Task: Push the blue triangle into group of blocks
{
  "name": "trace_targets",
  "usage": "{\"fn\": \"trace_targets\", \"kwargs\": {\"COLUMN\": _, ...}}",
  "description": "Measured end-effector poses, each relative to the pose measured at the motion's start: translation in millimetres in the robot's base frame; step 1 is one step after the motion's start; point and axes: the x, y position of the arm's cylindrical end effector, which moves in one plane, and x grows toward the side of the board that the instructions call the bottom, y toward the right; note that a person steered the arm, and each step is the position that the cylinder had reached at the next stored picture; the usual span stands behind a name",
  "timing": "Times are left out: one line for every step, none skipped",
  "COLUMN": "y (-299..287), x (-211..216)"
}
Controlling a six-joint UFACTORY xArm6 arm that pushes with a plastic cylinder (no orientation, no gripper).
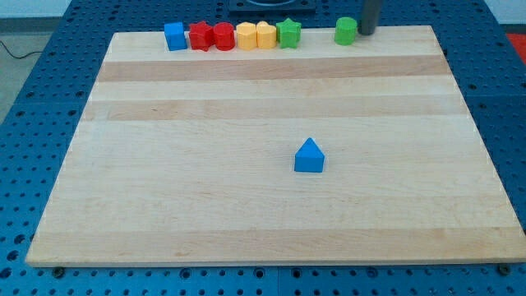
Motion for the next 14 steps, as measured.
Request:
{"fn": "trace_targets", "kwargs": {"y": -39.4, "x": 0.1}}
{"fn": "trace_targets", "kwargs": {"y": -55.1, "x": 1.0}}
{"fn": "trace_targets", "kwargs": {"y": -61.0, "x": 3.6}}
{"fn": "trace_targets", "kwargs": {"y": -26.2, "x": 29.4}}
{"fn": "trace_targets", "kwargs": {"y": 16.0, "x": 82.3}}
{"fn": "trace_targets", "kwargs": {"y": -56.6, "x": 121.3}}
{"fn": "trace_targets", "kwargs": {"y": -144.5, "x": 171.5}}
{"fn": "trace_targets", "kwargs": {"y": -167.4, "x": 244.2}}
{"fn": "trace_targets", "kwargs": {"y": -144.8, "x": 299.1}}
{"fn": "trace_targets", "kwargs": {"y": -87.8, "x": 320.5}}
{"fn": "trace_targets", "kwargs": {"y": -31.1, "x": 314.9}}
{"fn": "trace_targets", "kwargs": {"y": -7.6, "x": 301.9}}
{"fn": "trace_targets", "kwargs": {"y": -7.2, "x": 302.9}}
{"fn": "trace_targets", "kwargs": {"y": -7.6, "x": 314.0}}
